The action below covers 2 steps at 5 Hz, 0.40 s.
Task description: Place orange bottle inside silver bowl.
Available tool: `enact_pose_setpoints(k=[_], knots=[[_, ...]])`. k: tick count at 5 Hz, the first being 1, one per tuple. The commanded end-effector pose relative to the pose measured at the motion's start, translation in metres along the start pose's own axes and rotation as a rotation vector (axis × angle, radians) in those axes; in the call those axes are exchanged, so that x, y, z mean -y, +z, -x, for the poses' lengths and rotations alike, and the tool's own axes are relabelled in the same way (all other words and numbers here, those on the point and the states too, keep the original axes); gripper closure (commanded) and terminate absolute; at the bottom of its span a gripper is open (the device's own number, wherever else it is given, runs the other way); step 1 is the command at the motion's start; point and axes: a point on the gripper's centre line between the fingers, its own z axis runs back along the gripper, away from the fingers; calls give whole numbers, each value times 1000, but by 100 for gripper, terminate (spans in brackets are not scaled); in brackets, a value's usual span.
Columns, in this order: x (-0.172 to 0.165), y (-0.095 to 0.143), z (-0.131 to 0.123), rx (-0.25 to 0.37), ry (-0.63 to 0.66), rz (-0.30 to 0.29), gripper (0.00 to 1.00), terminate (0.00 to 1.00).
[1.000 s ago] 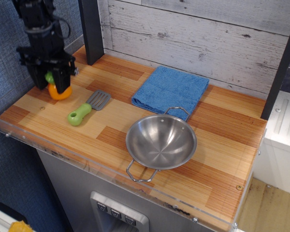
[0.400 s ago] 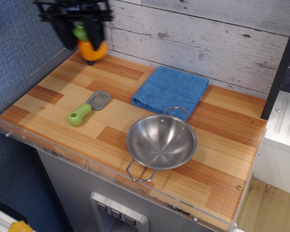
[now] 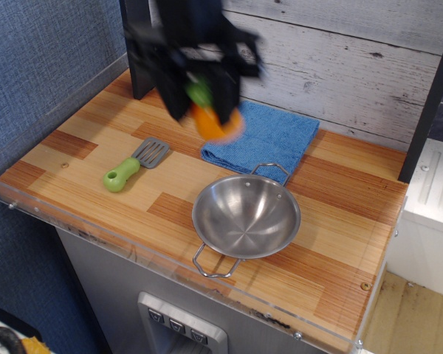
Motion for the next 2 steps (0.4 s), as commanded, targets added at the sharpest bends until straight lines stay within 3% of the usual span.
enact_pose_setpoints(k=[1, 2], knots=[[5, -3, 24, 11, -37, -55, 100, 0], [-2, -10, 24, 3, -22, -62, 100, 0]])
